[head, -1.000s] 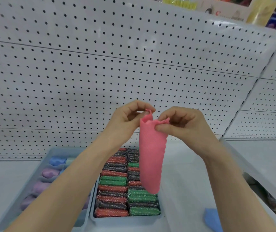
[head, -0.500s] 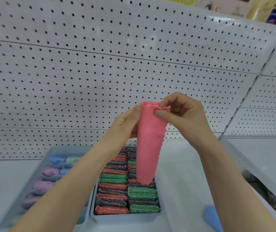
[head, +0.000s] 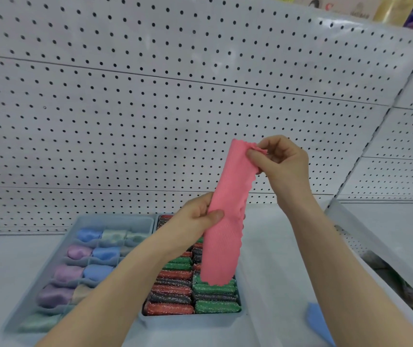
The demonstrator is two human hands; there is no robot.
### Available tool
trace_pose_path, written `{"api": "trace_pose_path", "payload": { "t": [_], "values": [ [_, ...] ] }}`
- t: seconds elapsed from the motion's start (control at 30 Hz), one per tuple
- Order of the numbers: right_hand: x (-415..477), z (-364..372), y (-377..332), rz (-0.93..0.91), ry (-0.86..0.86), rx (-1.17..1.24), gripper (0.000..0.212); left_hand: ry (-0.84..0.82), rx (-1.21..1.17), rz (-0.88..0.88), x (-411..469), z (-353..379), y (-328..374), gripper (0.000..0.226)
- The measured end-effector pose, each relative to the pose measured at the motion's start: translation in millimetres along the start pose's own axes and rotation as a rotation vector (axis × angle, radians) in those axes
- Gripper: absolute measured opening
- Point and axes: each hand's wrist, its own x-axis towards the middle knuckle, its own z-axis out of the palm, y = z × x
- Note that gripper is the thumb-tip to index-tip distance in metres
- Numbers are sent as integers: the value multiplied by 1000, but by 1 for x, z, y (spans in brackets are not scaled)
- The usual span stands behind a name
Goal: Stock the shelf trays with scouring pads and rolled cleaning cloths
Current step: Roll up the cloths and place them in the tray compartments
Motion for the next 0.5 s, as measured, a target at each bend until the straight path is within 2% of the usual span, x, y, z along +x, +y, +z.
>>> {"api": "trace_pose_path", "payload": {
  "t": [0.07, 0.17, 0.27, 0.4, 0.5],
  "values": [
    [0, -1, -1, -5, -13, -7, 14, -15, -27, -40, 0, 1, 0, 24],
    [1, -3, -6, -15, -10, -14, 16, 53, -40, -55, 2, 6, 4, 17],
    [1, -5, -16, -48, -14, -23, 17, 174, 86, -1, 6, 13, 9, 33],
    [-3, -1, -30, -144, -76, -30, 18, 349, 126, 101, 17, 16, 11, 26],
    [-1, -1, -38, -219, -80, -66, 17, 316, 70, 122, 18, 16, 18, 23]
  ]
}}
